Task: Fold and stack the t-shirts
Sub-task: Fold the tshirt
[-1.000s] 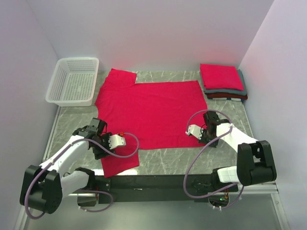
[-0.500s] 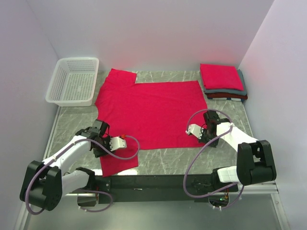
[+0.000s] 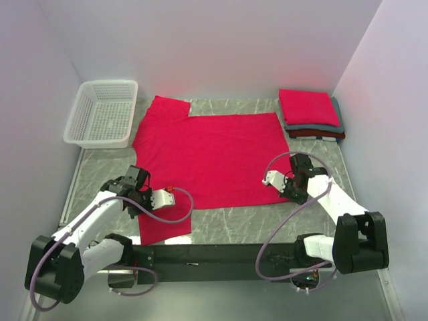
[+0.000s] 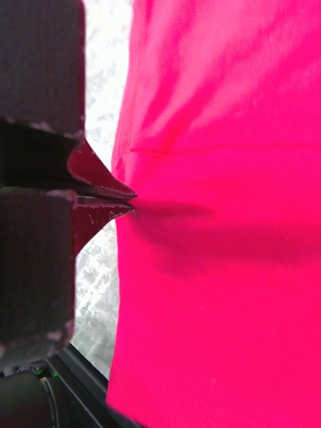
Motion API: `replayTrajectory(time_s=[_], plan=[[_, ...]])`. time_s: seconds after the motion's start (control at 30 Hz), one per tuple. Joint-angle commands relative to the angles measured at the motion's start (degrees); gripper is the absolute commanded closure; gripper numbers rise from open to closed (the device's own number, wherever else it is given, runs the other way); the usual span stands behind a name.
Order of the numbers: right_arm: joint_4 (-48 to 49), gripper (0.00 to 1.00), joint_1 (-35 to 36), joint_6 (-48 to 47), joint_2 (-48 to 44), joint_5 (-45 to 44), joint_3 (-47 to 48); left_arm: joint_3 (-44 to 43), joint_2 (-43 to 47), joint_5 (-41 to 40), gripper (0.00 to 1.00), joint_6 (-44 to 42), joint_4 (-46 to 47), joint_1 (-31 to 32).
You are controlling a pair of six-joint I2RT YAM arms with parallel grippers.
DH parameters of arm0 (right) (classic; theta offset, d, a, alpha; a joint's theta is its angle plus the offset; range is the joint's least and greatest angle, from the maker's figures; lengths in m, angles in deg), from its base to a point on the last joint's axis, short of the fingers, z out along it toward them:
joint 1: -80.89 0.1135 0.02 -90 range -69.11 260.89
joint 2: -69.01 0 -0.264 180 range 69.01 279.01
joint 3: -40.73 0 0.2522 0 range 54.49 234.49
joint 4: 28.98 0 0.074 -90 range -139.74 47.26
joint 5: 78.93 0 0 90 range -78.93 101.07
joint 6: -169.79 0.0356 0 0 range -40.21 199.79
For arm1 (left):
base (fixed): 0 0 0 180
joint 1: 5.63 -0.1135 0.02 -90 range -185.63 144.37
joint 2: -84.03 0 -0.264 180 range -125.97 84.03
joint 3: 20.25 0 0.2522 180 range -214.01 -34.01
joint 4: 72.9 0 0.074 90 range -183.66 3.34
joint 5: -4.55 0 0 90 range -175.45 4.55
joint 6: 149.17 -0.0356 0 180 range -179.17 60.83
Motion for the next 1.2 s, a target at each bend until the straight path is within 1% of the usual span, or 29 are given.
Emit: replayTrajectory(time_s=[0.0, 0.17, 0.47, 0.53, 0.57, 0.63, 0.67, 0.73, 0.93, 1.03, 1.17], plan=[[-3.05, 1.0, -1.49, -0.8, -2.19, 1.19, 2.49, -3.36, 2.17, 0.88, 0.99, 0.33, -3.55, -0.18], [-4.9, 1.0, -2.99, -1.86, -2.97, 1.37, 3.2, -5.3, 2.35, 2.46, 0.99, 0.42, -6.72, -1.15], [-8.85, 1.0, -3.69, -2.21, -6.49, 2.07, 3.81, -7.23, 7.1, 2.46, 1.0, 0.41, -12.17, -1.76], [-8.77, 1.0, -3.87, -2.12, -5.88, 2.16, 4.51, -7.85, 7.19, 3.69, 0.99, 0.15, -11.82, -2.9], [-8.59, 1.0, -4.13, -2.21, -5.44, 2.07, 4.86, -9.5, 6.67, 4.56, 1.0, -0.63, -12.26, -5.26], [-8.42, 1.0, -4.48, -2.3, -3.52, 2.24, 6.36, -11.7, 3.33, 7.55, 0.99, -1.43, -12.96, -8.16], [-8.33, 1.0, -4.74, -2.3, -2.81, 2.42, 6.88, -14.24, 1.84, 8.43, 0.99, -2.39, -13.49, -10.88], [-7.8, 1.0, -4.92, -2.38, -0.79, 2.25, 8.64, -16.45, -2.03, 10.1, 0.99, -2.83, -13.49, -13.26], [-7.1, 1.0, -5.01, -1.59, 6.06, 2.95, 14.88, -24.09, -10.46, 13.01, 0.99, -0.73, -10.86, -13.63], [-7.01, 1.0, -5.01, -1.77, 8.79, 2.69, 18.04, -26.47, -14.69, 13.36, 0.99, -0.2, -9.98, -13.89], [-7.45, 1.0, -5.01, -1.86, 12.83, 2.6, 23.13, -31.75, -20.39, 13.97, 0.99, 0.41, -9.27, -13.98]])
